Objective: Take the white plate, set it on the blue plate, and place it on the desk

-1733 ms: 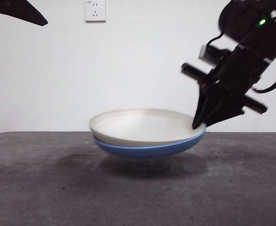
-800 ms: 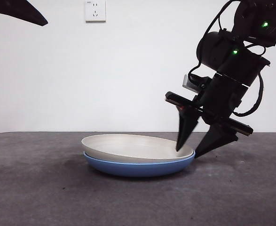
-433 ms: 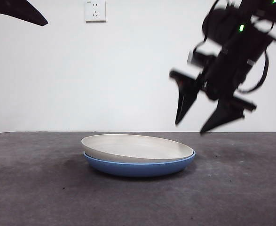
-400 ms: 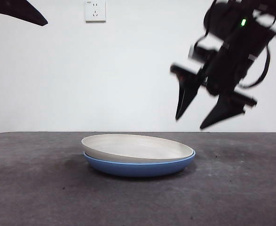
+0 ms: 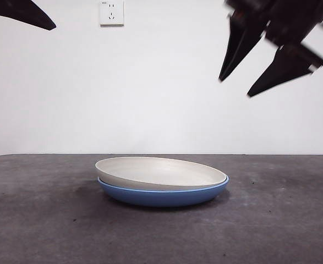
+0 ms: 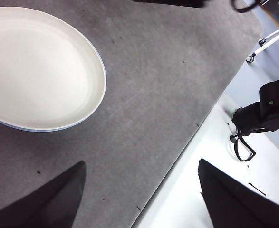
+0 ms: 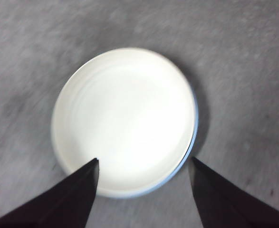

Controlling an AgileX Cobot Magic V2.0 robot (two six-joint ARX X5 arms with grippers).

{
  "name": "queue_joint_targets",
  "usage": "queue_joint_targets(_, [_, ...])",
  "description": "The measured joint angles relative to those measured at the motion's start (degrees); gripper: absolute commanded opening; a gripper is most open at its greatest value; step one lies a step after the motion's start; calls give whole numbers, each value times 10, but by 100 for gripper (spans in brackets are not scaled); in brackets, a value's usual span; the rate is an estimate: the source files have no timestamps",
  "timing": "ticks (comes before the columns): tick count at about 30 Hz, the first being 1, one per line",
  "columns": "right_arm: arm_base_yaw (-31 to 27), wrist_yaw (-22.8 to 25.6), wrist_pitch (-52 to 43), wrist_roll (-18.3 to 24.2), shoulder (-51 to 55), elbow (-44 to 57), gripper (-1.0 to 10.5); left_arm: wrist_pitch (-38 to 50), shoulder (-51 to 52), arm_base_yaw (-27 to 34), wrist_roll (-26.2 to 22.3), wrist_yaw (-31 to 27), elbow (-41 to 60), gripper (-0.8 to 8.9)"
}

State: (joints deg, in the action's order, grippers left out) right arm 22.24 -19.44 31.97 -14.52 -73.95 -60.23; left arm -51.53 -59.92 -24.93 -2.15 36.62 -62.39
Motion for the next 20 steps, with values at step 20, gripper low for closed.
queue_joint_targets(20, [47,-35,260,73,165,0,300,1,0,0,-1,0,0,374])
